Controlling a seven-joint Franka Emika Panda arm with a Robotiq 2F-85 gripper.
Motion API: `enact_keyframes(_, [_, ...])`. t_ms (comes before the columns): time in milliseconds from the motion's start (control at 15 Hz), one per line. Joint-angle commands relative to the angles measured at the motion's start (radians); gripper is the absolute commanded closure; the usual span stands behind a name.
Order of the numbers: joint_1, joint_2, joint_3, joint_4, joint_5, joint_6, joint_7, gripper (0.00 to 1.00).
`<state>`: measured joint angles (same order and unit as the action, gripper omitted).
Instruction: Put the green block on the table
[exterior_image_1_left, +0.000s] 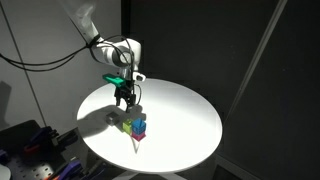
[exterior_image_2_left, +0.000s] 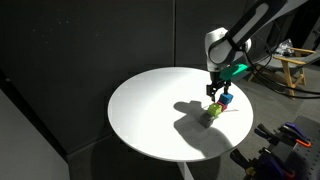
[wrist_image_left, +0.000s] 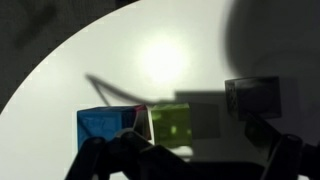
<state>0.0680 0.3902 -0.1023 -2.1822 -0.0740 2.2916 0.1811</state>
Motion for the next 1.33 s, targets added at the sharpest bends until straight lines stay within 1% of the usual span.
enact_keyframes(0, [-0.003, -0.090, 0.011, -0.020, -0.023, -0.064, 0.029, 0.00])
enact_keyframes(400, [-0.017, -0.204, 0.041, -0.047, 0.006, -0.035, -0.005, 0.00])
enact_keyframes(800, [-0.023, -0.294, 0.064, -0.060, 0.026, -0.042, -0.014, 0.00])
enact_keyframes(1267, [-0.029, -0.398, 0.080, -0.081, 0.111, -0.070, -0.054, 0.00])
